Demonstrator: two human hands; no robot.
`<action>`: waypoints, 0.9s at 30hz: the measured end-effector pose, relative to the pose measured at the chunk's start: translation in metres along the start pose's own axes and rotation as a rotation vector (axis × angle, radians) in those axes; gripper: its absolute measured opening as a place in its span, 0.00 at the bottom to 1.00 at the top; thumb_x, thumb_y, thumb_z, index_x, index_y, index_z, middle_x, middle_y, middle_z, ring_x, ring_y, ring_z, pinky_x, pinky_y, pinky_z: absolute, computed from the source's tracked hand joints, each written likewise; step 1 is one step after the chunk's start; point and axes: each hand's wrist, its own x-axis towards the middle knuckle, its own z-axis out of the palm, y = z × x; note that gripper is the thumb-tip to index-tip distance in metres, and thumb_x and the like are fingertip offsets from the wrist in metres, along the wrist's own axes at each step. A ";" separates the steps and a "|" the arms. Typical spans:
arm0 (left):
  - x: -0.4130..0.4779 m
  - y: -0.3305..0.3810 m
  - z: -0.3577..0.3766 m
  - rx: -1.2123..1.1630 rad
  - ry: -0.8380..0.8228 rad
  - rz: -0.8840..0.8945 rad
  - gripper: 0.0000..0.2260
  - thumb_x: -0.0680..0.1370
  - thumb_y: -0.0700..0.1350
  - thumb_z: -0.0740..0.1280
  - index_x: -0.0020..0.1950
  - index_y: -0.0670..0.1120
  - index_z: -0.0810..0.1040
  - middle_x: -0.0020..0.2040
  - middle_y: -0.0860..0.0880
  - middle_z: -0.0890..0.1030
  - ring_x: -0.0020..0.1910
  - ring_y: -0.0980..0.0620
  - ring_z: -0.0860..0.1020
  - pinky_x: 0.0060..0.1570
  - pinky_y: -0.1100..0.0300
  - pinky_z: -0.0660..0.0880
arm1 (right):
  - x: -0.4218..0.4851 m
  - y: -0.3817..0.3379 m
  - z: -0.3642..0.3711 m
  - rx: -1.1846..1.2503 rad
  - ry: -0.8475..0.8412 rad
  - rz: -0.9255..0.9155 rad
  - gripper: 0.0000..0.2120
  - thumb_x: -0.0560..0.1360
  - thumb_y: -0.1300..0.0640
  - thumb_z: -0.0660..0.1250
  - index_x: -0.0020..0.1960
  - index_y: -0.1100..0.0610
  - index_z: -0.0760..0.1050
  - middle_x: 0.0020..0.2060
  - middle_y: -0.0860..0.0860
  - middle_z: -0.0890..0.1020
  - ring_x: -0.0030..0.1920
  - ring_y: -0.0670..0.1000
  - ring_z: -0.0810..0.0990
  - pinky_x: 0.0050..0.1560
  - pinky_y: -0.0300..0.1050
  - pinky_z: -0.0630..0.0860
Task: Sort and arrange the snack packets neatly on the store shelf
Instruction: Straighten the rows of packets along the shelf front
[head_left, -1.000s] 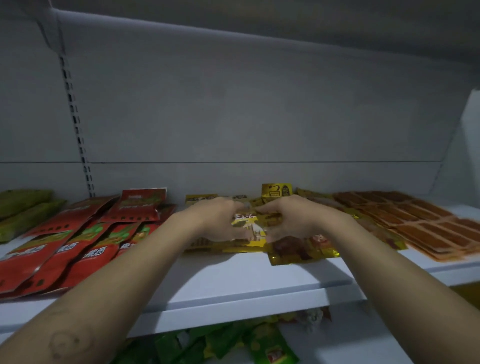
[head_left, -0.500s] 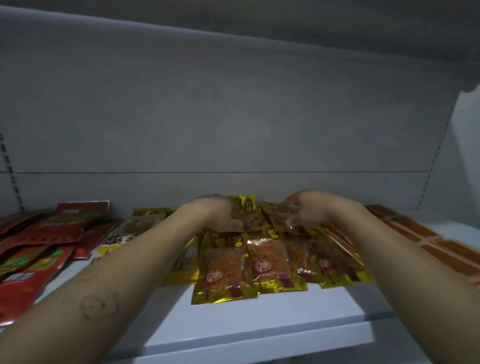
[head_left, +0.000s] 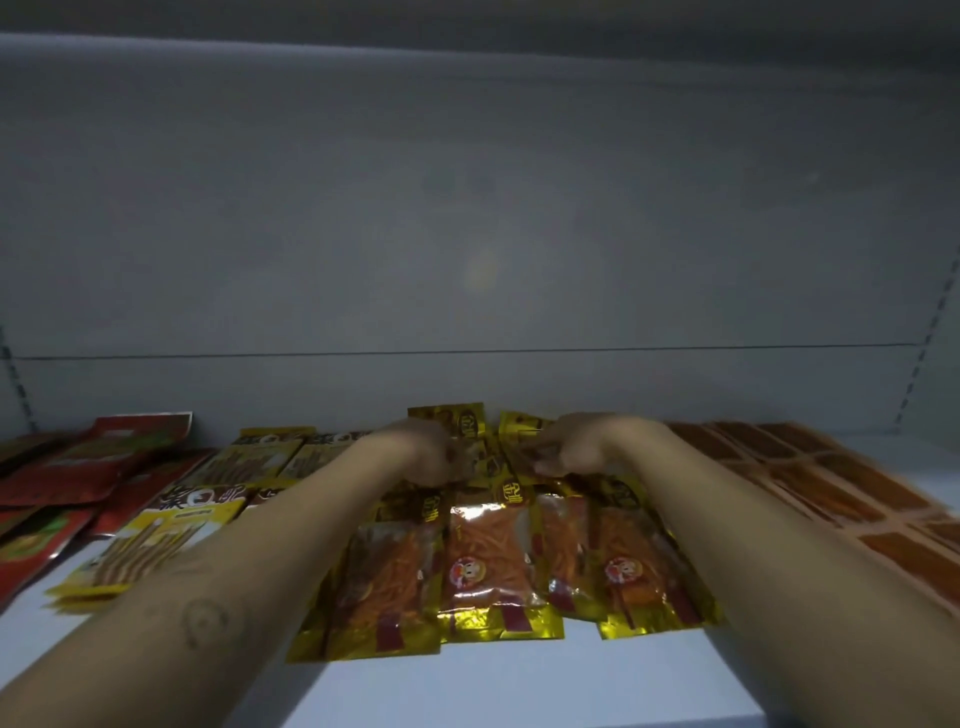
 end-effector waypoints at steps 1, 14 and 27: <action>0.001 0.000 0.001 -0.001 0.006 0.002 0.28 0.82 0.63 0.55 0.75 0.47 0.69 0.72 0.44 0.72 0.67 0.42 0.73 0.60 0.54 0.72 | 0.002 -0.001 0.002 -0.005 0.016 -0.005 0.26 0.83 0.46 0.59 0.79 0.47 0.59 0.77 0.51 0.63 0.75 0.55 0.63 0.72 0.46 0.62; 0.001 -0.001 0.008 -0.078 -0.010 0.005 0.27 0.83 0.62 0.53 0.80 0.53 0.59 0.78 0.46 0.63 0.75 0.42 0.64 0.71 0.51 0.64 | 0.022 0.003 0.016 0.036 0.050 -0.032 0.23 0.85 0.53 0.52 0.80 0.47 0.56 0.79 0.53 0.58 0.77 0.58 0.59 0.73 0.50 0.61; -0.069 -0.006 -0.003 -0.038 0.207 0.031 0.25 0.82 0.61 0.57 0.76 0.53 0.66 0.71 0.48 0.73 0.69 0.45 0.72 0.64 0.49 0.73 | -0.045 0.006 -0.014 0.047 0.180 -0.018 0.22 0.82 0.51 0.62 0.75 0.50 0.67 0.71 0.52 0.73 0.69 0.54 0.72 0.61 0.39 0.67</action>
